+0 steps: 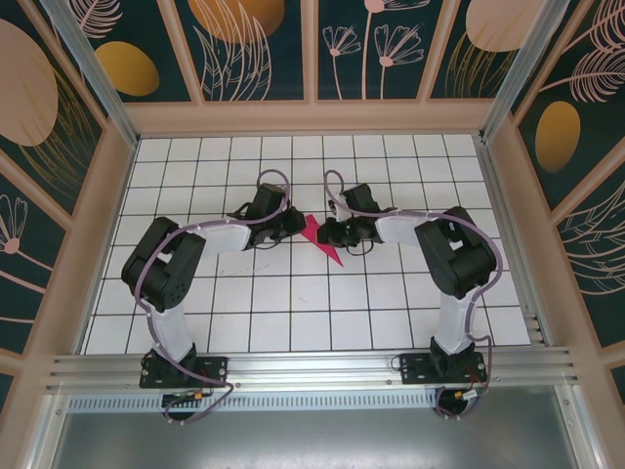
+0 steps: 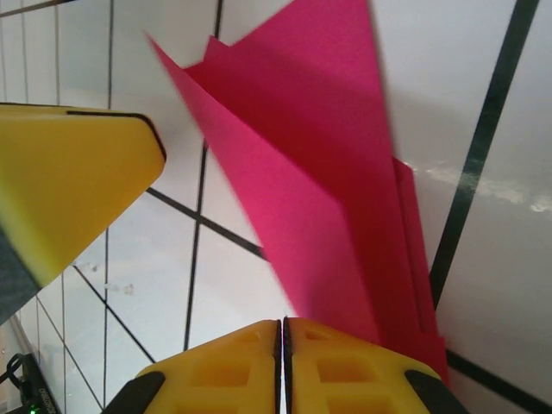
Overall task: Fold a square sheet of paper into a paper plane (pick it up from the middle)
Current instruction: Fold the wing for the fifth time at the center of the table.
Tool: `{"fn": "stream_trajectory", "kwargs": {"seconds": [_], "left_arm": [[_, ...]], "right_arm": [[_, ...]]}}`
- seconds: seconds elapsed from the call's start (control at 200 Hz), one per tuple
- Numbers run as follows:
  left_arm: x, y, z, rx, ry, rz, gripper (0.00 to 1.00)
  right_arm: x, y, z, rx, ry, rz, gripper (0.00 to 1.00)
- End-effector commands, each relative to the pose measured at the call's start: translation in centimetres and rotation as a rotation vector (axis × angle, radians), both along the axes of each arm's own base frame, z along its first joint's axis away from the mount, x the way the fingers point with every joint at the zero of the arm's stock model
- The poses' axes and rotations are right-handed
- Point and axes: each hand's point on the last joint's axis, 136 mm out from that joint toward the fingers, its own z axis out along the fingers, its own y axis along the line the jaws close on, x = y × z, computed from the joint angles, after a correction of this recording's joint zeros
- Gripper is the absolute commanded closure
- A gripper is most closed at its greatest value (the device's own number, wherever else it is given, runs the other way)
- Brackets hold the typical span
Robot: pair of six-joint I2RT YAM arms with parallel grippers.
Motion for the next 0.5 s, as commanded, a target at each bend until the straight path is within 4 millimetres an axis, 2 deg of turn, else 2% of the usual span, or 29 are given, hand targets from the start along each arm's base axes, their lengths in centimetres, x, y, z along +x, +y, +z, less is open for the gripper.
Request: {"fn": "stream_trajectory", "kwargs": {"seconds": [0.0, 0.255, 0.495], "left_arm": [[0.0, -1.2, -0.3, -0.047, -0.012, -0.06, 0.83], [-0.2, -1.7, -2.4, -0.04, 0.022, -0.094, 0.83], [0.2, 0.0, -4.6, 0.054, 0.056, -0.024, 0.83]], "right_arm": [[0.3, -0.1, -0.6, -0.018, 0.021, -0.009, 0.88], [-0.1, -0.8, -2.0, -0.063, 0.054, -0.014, 0.88], [-0.5, -1.5, -3.2, -0.106, 0.083, -0.019, 0.88]]}}
